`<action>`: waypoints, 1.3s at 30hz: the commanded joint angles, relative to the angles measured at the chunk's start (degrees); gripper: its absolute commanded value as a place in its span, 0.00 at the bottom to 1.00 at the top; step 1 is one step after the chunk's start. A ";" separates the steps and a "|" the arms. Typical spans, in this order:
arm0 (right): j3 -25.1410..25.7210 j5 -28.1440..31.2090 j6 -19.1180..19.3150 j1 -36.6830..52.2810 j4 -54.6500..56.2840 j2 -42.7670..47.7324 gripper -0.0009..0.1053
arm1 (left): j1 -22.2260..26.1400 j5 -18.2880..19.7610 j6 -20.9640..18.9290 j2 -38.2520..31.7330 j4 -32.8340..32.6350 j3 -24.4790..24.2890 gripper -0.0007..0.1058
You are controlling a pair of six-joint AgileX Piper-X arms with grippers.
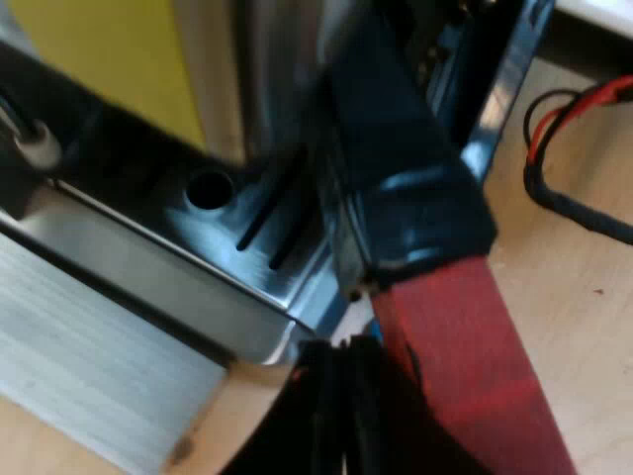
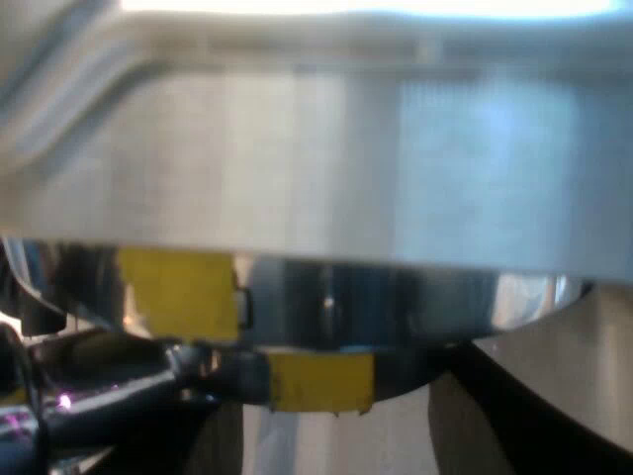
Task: Put the handle in the coffee machine
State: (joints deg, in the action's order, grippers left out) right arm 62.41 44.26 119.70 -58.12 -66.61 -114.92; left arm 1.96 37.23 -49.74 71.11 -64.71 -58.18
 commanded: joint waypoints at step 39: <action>-15.78 -5.65 -1.65 -1.56 -4.31 12.99 0.44 | -7.79 0.88 -10.87 -3.73 2.33 2.95 0.01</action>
State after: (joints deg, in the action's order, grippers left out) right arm 46.79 39.34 117.93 -59.63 -69.77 -102.42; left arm -4.94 32.87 -59.89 67.98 -62.50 -55.21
